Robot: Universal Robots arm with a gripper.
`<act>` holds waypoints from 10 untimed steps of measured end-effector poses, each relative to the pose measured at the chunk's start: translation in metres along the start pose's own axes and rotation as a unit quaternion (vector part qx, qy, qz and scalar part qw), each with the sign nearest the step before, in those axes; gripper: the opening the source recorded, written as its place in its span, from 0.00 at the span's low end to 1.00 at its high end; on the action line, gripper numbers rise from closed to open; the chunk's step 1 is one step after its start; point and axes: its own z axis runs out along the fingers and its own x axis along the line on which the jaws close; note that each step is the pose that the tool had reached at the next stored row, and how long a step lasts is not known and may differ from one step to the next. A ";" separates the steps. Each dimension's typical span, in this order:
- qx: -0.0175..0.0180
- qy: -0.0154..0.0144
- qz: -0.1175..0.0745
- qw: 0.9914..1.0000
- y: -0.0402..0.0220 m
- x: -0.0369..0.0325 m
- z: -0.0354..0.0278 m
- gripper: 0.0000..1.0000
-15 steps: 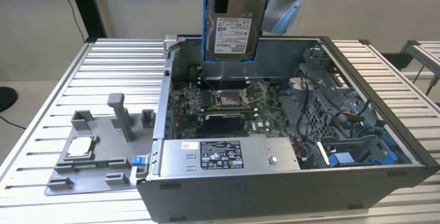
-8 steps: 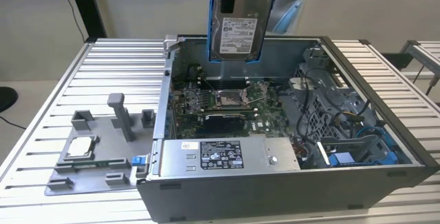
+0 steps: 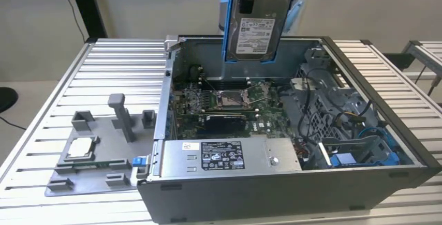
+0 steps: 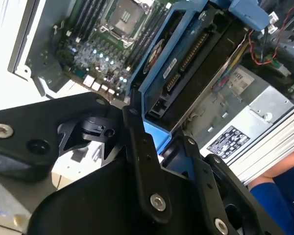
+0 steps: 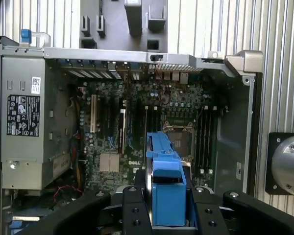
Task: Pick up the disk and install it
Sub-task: 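Pick up the disk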
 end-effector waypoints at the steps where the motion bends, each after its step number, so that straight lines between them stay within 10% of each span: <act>1: 0.000 0.000 0.000 1.000 -0.0045 0.0008 -0.0001 0.00; 10: 0.000 0.000 0.000 1.000 -0.0368 0.0120 -0.0017 0.00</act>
